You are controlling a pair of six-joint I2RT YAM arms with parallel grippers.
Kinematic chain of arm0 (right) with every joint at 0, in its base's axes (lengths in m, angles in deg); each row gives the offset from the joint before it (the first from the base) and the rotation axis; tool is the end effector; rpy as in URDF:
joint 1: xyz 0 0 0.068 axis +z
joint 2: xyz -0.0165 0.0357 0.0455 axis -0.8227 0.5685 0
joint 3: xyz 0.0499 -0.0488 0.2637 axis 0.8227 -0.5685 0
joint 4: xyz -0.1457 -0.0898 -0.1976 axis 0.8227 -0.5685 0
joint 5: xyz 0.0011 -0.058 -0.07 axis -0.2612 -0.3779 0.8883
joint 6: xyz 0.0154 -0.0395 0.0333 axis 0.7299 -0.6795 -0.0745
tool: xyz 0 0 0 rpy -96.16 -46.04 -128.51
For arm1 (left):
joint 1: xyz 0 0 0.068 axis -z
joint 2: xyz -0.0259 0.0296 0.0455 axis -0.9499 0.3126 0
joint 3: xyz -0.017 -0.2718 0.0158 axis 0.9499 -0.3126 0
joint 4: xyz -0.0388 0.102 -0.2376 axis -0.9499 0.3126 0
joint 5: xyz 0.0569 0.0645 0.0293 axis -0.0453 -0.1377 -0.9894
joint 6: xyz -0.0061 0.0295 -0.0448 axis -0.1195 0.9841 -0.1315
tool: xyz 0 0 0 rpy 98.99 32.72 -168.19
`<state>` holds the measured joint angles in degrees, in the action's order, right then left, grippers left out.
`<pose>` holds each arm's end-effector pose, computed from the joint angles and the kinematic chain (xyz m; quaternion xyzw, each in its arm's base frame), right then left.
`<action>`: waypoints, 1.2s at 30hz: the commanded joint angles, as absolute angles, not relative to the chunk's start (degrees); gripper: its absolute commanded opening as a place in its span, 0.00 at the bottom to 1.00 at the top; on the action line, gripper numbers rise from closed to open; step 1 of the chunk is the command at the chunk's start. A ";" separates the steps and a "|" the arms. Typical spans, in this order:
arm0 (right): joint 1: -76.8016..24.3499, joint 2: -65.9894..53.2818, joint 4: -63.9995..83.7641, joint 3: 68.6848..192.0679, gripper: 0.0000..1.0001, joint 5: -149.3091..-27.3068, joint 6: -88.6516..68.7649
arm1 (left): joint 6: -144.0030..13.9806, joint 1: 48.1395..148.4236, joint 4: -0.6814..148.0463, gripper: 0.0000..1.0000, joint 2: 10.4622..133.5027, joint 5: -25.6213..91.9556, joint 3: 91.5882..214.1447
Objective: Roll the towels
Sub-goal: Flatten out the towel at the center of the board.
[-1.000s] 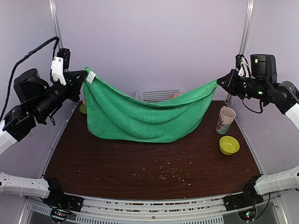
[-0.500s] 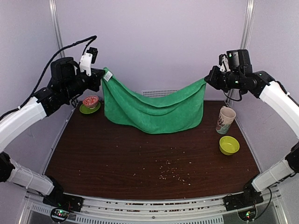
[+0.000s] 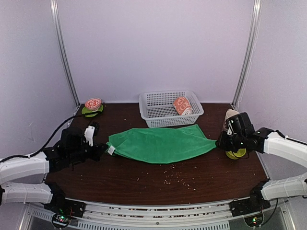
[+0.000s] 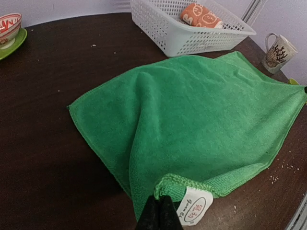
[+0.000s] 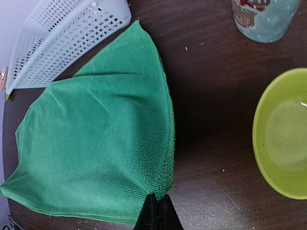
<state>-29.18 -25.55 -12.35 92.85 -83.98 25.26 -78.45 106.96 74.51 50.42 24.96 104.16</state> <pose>0.1959 0.0986 0.2229 0.1174 0.9214 0.2294 0.2910 0.1648 -0.1163 0.2011 0.0765 0.8587 -0.2545 0.4382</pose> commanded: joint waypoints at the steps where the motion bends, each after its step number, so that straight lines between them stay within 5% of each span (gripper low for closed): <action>1: -28.50 -31.36 -8.12 86.62 0.00 -84.21 28.09 | -85.86 108.01 73.62 0.00 42.74 23.55 101.75; 9: -27.07 -36.90 -7.37 77.61 0.00 -84.45 30.62 | -89.70 110.33 78.95 0.00 37.95 23.76 95.63; 30: -25.49 -50.57 -18.45 72.57 0.00 -82.26 32.62 | -103.33 134.70 84.09 0.02 36.33 13.12 89.76; 34: -25.47 -50.52 -19.58 73.15 0.00 -81.75 31.84 | -106.25 136.12 87.08 0.49 36.20 12.31 90.86; 36: -25.47 -50.52 -19.45 72.98 0.00 -81.97 32.02 | -110.23 138.06 89.57 0.65 35.61 9.41 91.89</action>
